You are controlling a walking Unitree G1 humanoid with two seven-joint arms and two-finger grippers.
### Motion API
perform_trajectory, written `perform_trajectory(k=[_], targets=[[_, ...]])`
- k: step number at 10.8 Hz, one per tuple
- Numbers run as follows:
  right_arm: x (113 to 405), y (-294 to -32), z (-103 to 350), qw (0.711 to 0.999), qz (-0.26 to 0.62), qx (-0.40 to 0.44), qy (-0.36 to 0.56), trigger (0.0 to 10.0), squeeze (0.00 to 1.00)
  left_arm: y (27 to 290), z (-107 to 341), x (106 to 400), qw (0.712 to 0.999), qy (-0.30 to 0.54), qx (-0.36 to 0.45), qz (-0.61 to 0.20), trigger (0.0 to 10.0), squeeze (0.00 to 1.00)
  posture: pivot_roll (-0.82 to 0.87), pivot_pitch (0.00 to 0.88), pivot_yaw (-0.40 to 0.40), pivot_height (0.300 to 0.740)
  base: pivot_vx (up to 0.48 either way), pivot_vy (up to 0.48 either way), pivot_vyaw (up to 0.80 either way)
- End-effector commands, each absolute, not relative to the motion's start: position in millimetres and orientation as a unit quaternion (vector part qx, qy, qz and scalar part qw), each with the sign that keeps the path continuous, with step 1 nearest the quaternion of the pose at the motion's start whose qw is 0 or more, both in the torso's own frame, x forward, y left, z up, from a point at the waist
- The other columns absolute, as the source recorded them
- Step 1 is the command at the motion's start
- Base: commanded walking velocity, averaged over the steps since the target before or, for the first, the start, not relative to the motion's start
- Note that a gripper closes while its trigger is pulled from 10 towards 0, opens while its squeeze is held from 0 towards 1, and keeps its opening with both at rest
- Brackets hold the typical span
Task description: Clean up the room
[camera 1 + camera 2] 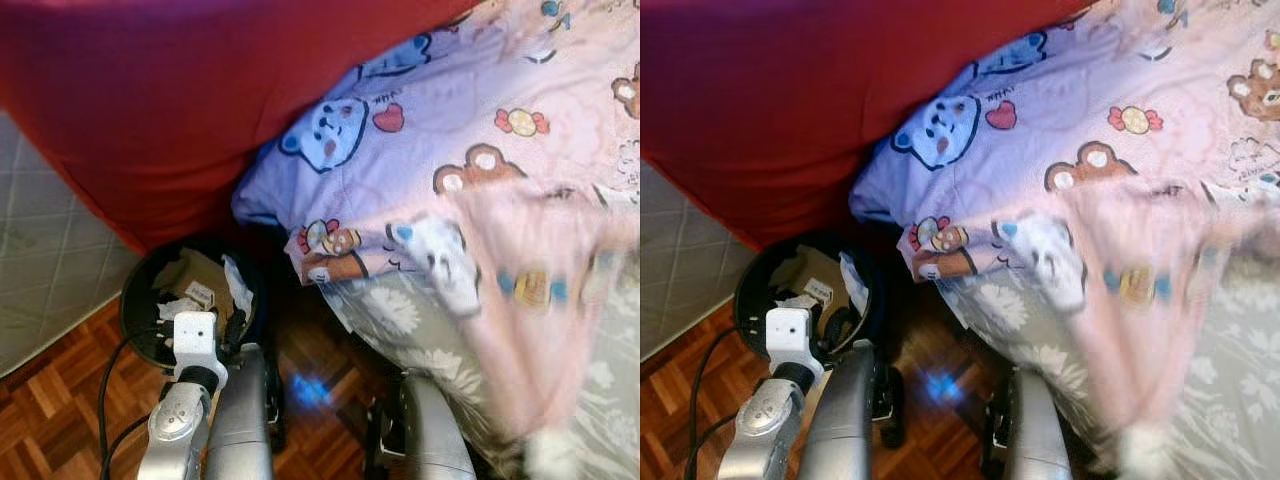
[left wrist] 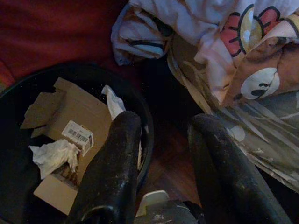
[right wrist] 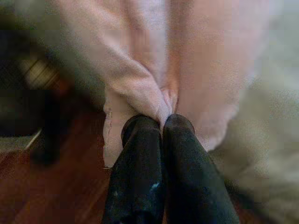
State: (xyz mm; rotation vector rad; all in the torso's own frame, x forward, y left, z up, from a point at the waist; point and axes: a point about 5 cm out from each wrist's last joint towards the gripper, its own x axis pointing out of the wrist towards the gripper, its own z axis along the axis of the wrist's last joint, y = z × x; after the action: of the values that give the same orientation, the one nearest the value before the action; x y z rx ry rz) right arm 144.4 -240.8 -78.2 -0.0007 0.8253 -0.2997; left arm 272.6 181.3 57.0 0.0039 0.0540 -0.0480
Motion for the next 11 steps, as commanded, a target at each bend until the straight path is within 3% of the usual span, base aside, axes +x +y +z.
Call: perform_trajectory(k=[1, 3, 5, 7, 9, 11], targets=[[112, -232, -95, 0.875, -0.115, 0.006, 0.47, 0.0, 0.0, 183, 46, 266, 0.999, 0.047, -0.002, -0.018, 10.0, 0.0, 0.15, 0.327, -0.035, 0.629, 0.0, 0.0, 0.0], [93, -238, -102, 0.841, -0.124, -0.032, 0.525, 0.0, 0.0, 184, 46, 266, 0.999, 0.045, -0.003, -0.016, 10.0, 0.0, 0.15, 0.325, -0.037, 0.629, 0.0, 0.0, 0.0], [81, -265, -97, 0.809, -0.208, -0.074, 0.544, 0.0, 0.0, 184, 44, 266, 0.999, 0.042, -0.005, -0.016, 10.0, 0.0, 0.15, 0.324, -0.04, 0.629, 0.0, 0.0, 0.0], [74, -279, -93, 0.799, -0.264, -0.088, 0.534, 0.0, 0.0, 182, 44, 267, 0.999, 0.042, -0.007, -0.019, 10.0, 0.0, 0.15, 0.317, -0.04, 0.629, 0.0, 0.0, 0.0], [92, -270, -88, 0.84, -0.272, -0.019, 0.469, 0.0, 0.0, 183, 31, 264, 0.997, 0.068, -0.007, -0.023, 10.0, 0.0, 0.15, 0.314, -0.036, 0.629, 0.0, 0.0, 0.0], [99, -259, -90, 0.851, -0.244, -0.014, 0.465, 0.0, 0.0, 194, 6, 249, 0.992, 0.129, 0.0, -0.015, 10.0, 0.0, 0.15, 0.313, -0.034, 0.629, 0.0, 0.0, 0.0]])
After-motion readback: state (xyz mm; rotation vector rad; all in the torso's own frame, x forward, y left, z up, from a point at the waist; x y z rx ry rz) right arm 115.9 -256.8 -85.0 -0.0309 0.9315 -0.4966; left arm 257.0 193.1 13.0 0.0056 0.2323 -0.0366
